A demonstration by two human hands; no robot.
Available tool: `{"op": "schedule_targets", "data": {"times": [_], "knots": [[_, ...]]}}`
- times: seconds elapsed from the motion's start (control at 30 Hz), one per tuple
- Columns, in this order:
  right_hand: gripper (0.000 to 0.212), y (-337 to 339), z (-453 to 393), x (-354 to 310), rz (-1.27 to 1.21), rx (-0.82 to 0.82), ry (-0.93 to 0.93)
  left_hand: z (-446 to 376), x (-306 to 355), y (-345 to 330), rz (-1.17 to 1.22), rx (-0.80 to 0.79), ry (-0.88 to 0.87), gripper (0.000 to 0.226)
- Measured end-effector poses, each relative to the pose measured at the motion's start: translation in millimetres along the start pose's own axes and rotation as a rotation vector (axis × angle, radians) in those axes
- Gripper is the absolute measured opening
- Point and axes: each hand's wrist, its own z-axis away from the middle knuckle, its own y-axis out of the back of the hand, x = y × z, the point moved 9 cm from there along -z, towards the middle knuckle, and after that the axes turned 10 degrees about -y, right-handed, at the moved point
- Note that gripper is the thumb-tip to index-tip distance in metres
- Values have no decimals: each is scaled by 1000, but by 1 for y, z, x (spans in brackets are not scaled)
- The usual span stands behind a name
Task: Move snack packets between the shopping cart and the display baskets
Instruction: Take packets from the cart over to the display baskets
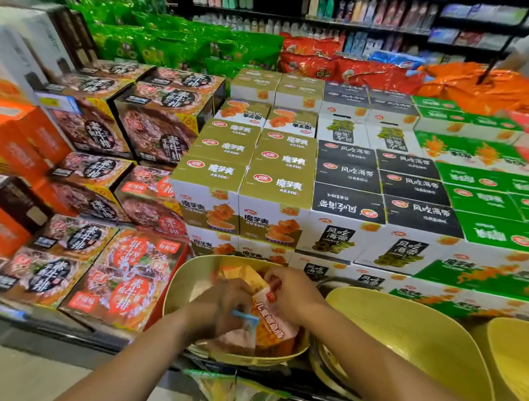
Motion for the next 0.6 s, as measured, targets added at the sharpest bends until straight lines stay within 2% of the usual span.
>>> {"op": "schedule_targets", "data": {"times": [0.07, 0.17, 0.27, 0.33, 0.47, 0.53, 0.6], "knots": [[35, 0, -3, 3, -42, -4, -29, -11, 10, -13, -17, -90, 23, 13], [39, 0, -6, 5, -40, 19, -42, -19, 4, -20, -57, -60, 92, 10], [28, 1, -10, 6, -68, 61, -54, -6, 9, -18, -59, -37, 72, 8], [23, 0, -13, 4, -114, 46, -79, 14, 14, -6, -47, 61, 14, 5], [23, -24, -21, 1, -246, -134, -139, 74, 14, 35, 112, 364, 31, 10], [24, -40, -22, 1, -415, -250, -217, 105, 9, 55, 195, 519, 78, 21], [28, -56, -20, 0, -599, -329, -292, 133, 4, 73, 269, 707, 131, 19]]}}
